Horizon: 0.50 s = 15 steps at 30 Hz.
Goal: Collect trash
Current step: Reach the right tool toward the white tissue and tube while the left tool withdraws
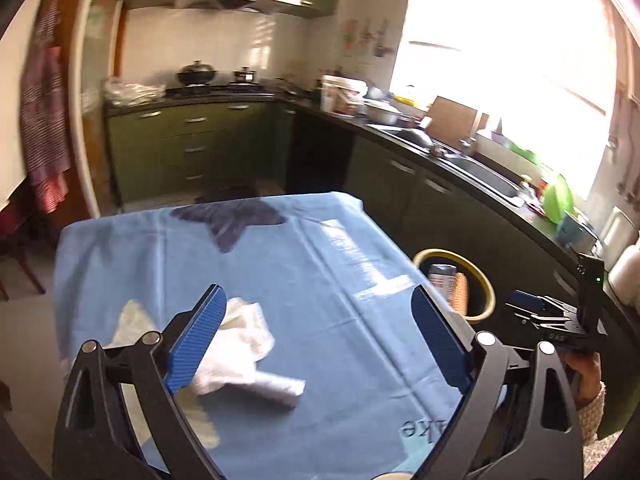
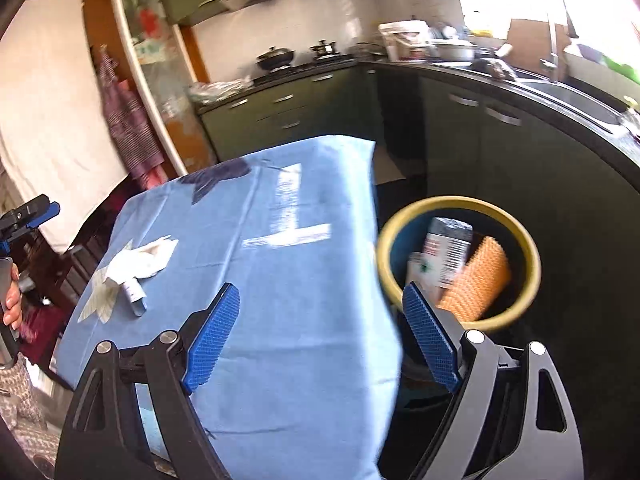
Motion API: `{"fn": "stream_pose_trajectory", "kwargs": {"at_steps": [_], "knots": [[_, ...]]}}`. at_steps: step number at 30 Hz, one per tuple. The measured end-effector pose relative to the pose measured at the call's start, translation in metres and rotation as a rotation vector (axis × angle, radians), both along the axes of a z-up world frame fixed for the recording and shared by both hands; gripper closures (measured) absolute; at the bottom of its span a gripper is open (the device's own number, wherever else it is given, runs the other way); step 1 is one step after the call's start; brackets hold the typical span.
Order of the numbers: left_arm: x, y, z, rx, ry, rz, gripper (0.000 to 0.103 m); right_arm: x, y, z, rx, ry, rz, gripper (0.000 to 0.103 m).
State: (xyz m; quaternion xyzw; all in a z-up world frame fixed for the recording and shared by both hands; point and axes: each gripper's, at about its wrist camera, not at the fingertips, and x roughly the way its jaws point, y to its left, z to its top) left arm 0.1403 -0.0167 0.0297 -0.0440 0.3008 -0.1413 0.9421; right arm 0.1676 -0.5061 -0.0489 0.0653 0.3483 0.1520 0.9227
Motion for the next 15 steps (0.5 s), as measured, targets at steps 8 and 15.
{"fn": "stream_pose_trajectory", "kwargs": {"at_steps": [8, 15], "knots": [[-0.045, 0.103, -0.029, -0.059, 0.055, 0.207, 0.012, 0.027, 0.173, -0.016, -0.054, 0.047, 0.408, 0.021], [-0.052, 0.122, -0.042, -0.112, 0.084, 0.212, 0.012, 0.042, 0.266, -0.046, -0.196, 0.078, 0.599, 0.031]]}}
